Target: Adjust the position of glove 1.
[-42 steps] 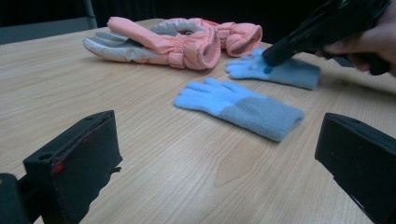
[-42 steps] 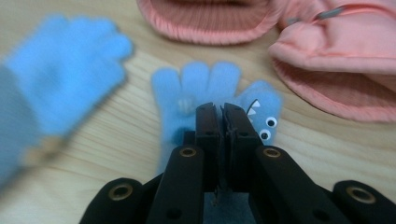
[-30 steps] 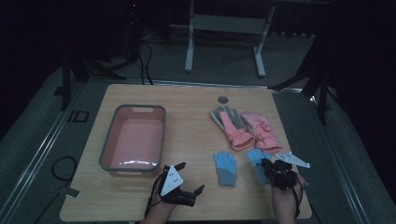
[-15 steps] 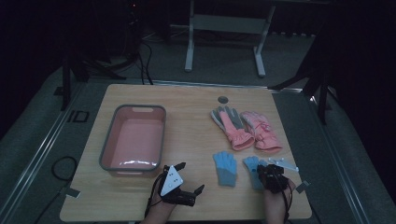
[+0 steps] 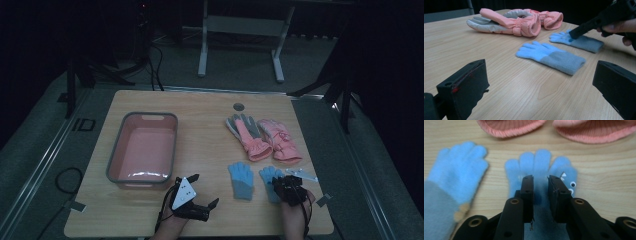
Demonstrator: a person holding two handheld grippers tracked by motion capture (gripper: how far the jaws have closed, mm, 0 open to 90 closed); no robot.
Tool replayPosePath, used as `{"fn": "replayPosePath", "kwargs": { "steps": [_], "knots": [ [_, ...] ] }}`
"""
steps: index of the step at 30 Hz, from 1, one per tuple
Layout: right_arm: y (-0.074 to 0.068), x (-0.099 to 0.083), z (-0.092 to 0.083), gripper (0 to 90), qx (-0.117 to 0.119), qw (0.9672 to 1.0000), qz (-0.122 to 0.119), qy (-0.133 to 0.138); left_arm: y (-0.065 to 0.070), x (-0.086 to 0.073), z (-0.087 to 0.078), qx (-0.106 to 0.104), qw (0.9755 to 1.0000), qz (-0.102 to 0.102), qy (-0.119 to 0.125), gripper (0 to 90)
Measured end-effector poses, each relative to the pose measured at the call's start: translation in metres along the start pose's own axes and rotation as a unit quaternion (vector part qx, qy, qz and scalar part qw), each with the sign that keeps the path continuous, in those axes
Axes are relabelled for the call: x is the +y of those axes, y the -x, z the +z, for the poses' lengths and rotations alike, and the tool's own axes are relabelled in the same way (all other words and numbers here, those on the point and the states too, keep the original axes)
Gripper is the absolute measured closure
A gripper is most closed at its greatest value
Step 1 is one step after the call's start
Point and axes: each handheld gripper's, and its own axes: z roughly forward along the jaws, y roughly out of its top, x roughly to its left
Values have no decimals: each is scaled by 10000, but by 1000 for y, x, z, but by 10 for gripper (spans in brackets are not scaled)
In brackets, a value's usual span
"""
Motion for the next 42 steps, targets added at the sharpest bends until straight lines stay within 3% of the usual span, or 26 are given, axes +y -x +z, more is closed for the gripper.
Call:
{"fn": "replayPosePath", "kwargs": {
  "steps": [6, 7, 11, 12, 13, 15, 17, 19, 20, 21, 22, 23, 24, 25, 26, 29, 31, 35, 37, 39, 42],
  "knots": [
    [1, 7, -6, 687, 140, 9994, -326, 26, 0, 0, 0, -7, 10000, 13, -3, 1],
    [3, 13, -9, 681, 191, 9985, -513, 25, 0, 0, 0, -1, 10000, 3, -10, 1],
    [10, 19, -10, 678, 186, 9971, -743, 11, -1, 0, 0, 10, 10000, -26, -26, 1],
    [12, 20, -10, 678, 230, 9966, -794, -15, -1, 0, 0, 2, 10000, -32, -11, 1],
    [18, 24, -11, 677, 472, 9943, -961, -11, -1, 0, 0, -2, 10000, -43, -3, 1],
    [19, 26, -12, 678, 440, 9937, -1035, -8, -1, 0, 0, -6, 10000, -44, -7, 1],
    [25, 30, -14, 684, 794, 9893, -1223, 37, -1, 0, 0, 2, 10000, -46, -12, 1],
    [30, 35, -16, 694, 1051, 9822, -1556, -51, -1, 0, 0, 2, 10000, -41, -21, 1],
    [30, 35, -16, 694, 1051, 9822, -1556, -51, -1, 0, 0, 4, 10000, -39, -20, 1],
    [33, 36, -18, 689, 1281, 9757, -1775, -86, -1, 0, 0, 3, 10000, -41, -15, 1],
    [33, 36, -18, 689, 1281, 9757, -1775, -86, -1, 0, 0, 2, 10000, -42, -12, 1],
    [37, 36, -18, 678, 1432, 9691, -2003, -116, -1, 0, 0, -3, 10000, -43, -10, 1],
    [38, 36, -17, 670, 1474, 9667, -2088, -144, -1, 0, 0, -3, 10000, -49, -8, 1],
    [38, 36, -17, 670, 1474, 9667, -2088, -144, -1, 0, 0, -3, 10000, -49, -8, 1],
    [41, 34, -16, 668, 1493, 9639, -2193, -200, -1, 0, 0, -2, 10000, -54, -9, 2],
    [43, 33, -15, 668, 1533, 9636, -2177, -223, -1, 0, 0, 0, 10000, -53, -10, 1],
    [45, 24, -9, 666, 1684, 9670, -1896, -228, -1, 0, 0, 14, 10000, -44, -14, 1],
    [41, 15, -2, 669, 1659, 9682, -1859, -214, -1, 0, 0, 16, 10000, -38, -5, 1],
    [36, 0, 6, 756, 1379, 9687, -2045, -286, 0, 0, 0, 16, 10000, -31, -6, 1],
    [34, -7, 4, 791, 1298, 9715, -1980, -91, 0, 0, 0, 16, 10000, -30, -14, 1],
    [30, -7, 4, 831, 1176, 9733, -1968, -87, 0, 0, 0, 15, 10000, -28, -16, 1]
  ]
}}
